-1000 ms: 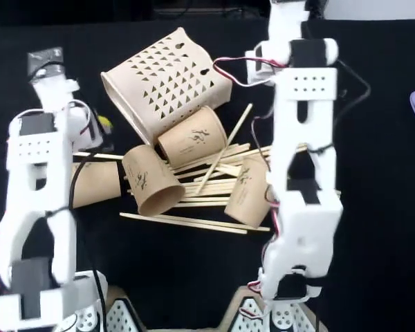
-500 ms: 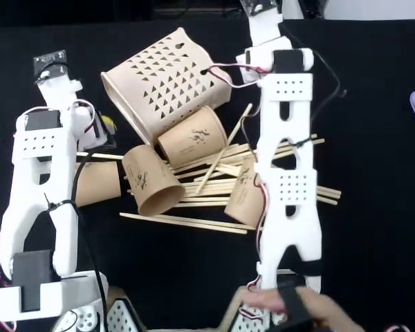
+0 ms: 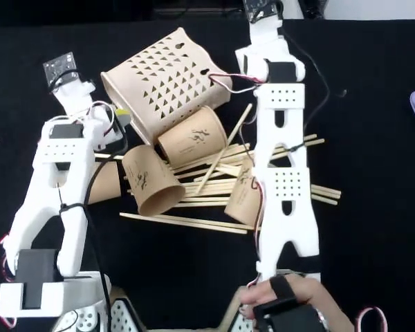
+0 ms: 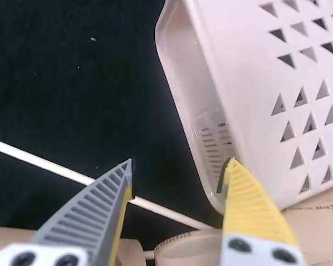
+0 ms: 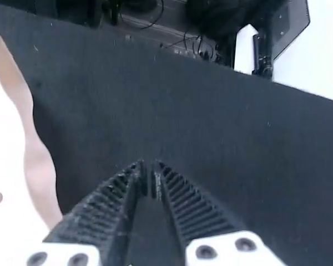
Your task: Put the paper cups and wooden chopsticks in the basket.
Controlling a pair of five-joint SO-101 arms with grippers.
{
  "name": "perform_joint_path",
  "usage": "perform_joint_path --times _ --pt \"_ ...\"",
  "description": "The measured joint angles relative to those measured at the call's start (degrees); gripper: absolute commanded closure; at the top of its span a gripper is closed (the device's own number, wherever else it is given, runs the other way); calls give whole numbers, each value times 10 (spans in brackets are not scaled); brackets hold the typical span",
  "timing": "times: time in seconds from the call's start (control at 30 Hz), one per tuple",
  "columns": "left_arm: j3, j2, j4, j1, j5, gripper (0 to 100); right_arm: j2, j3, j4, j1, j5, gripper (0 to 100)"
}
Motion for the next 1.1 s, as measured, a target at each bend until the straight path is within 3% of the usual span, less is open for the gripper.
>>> perform_joint_path --times 0.37,1.1 --pt "12 0 -11 0 1 739 75 1 -53 -7 0 963" --pt "18 0 -11 -1 3 737 -41 -4 263 -46 2 964"
